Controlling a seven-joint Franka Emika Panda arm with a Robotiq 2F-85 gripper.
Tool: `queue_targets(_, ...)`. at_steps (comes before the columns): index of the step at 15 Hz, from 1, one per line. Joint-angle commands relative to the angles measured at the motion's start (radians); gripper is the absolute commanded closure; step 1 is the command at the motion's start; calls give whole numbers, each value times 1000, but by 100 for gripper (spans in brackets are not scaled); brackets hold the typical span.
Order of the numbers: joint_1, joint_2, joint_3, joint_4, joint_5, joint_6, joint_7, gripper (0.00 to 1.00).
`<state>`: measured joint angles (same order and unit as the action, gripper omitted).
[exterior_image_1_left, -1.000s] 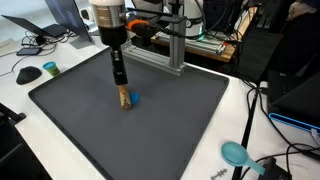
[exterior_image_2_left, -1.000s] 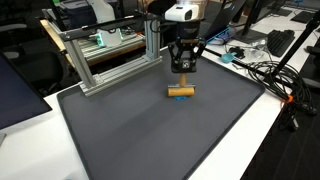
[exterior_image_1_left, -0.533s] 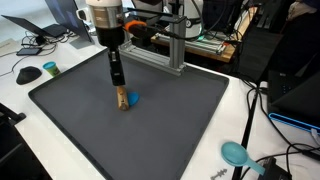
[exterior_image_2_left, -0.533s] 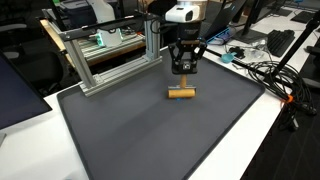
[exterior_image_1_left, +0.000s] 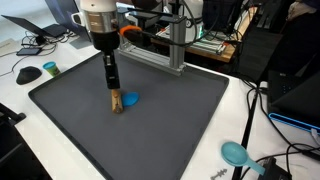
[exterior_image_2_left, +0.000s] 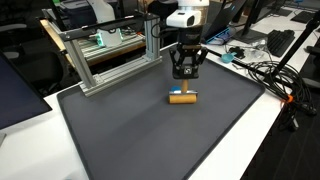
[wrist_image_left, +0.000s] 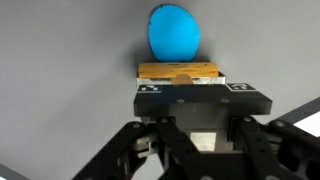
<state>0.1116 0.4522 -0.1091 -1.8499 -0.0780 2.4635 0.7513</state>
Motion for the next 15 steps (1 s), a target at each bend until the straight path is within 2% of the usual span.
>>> queue_targets(1,-7,31,2,10,21,-16,-12,78)
queue_targets(10,2,-64,-47,-17,-3,-44,55,78)
queue_targets(14,-15,-125,-18,-14,46,-170,35,78)
queue_targets(15,-8,-135,-17,-5,52,-223,68,78)
